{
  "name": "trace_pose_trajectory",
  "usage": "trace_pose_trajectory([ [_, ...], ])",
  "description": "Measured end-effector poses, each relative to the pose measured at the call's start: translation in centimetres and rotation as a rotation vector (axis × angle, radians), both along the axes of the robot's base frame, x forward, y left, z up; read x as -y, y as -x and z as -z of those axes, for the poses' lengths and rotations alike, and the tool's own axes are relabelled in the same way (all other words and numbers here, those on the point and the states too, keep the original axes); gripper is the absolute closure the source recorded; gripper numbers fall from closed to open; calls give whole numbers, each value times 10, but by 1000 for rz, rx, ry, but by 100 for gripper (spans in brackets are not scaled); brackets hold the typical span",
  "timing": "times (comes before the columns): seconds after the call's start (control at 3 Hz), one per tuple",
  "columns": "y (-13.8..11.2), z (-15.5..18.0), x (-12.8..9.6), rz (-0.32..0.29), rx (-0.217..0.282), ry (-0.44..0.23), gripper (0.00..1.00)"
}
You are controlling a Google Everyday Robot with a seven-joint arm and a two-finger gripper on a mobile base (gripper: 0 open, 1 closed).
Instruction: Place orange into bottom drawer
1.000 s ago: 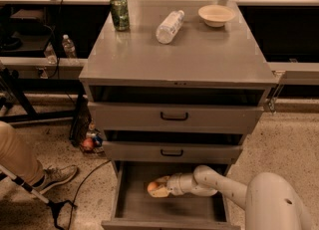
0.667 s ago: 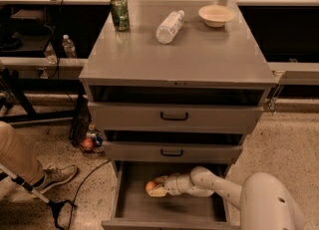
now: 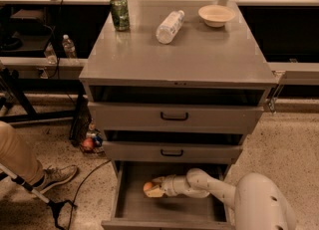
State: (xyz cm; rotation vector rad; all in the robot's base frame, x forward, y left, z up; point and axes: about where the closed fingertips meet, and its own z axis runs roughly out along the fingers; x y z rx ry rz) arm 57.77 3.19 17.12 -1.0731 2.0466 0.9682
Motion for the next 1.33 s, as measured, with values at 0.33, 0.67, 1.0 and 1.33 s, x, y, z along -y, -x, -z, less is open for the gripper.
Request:
trace_pose_trajectory([
  [0.33,3,4,-5,-8,-6,-5,63],
  [0.67,5,7,-9,-16,-16,-13,33],
  [1.0,4,8,-9,-16,-25,-24,3],
  [1.33,3,5,10,-5,-49,-73,0],
])
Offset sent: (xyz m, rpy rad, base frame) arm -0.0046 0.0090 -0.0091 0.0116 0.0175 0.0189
